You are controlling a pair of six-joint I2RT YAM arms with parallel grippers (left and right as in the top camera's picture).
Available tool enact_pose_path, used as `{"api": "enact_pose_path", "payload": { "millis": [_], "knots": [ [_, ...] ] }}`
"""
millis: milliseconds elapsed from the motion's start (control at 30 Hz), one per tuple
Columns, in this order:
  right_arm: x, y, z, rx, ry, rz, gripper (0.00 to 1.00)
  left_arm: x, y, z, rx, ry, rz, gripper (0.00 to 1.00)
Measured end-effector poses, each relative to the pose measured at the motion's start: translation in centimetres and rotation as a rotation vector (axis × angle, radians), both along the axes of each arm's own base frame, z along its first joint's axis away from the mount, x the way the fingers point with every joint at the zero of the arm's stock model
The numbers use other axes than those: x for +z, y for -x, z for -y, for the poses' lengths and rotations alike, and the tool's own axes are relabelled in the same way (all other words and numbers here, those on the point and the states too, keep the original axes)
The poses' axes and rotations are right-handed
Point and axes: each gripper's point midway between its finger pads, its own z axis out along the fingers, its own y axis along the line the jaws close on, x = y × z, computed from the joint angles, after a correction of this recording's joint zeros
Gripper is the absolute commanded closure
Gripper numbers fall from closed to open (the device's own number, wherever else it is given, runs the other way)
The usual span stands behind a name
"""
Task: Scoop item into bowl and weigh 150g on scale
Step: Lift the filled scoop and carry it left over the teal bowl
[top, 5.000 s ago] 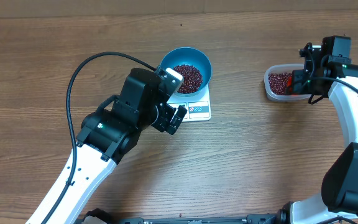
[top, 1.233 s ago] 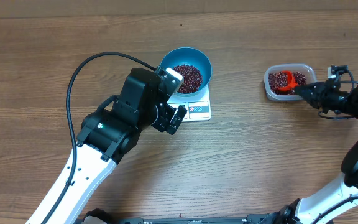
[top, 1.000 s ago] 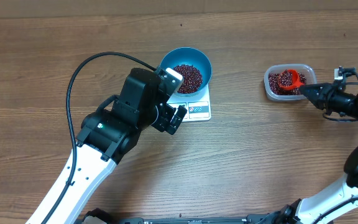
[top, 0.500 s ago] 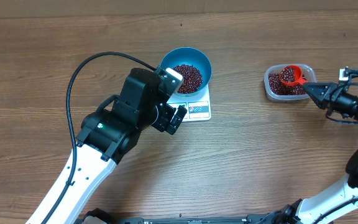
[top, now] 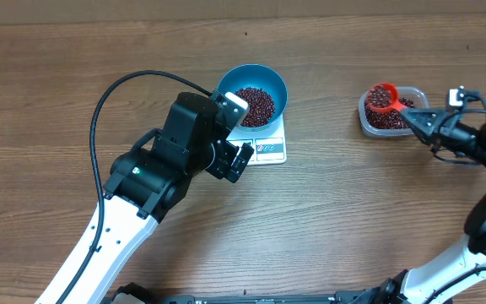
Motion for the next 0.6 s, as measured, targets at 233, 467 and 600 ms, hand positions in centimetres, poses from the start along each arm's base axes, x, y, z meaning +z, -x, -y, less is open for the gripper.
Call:
{"api": "enact_pose_path", "payload": {
  "millis": [233,467,600],
  "knots": [
    [0.7,-0.8,-5.9,0.156,-0.015,0.061,0.96,0.0,0.0,0.0,0.0,0.0,0.0,0.0],
    [1.0,-1.8,-8.5,0.218,-0.019,0.082,0.96,0.0,0.0,0.0,0.0,0.0,0.0,0.0],
    [1.1,-2.3,-10.0,0.251,-0.024,0.075,0.96,0.0,0.0,0.0,0.0,0.0,0.0,0.0]
  ]
}}
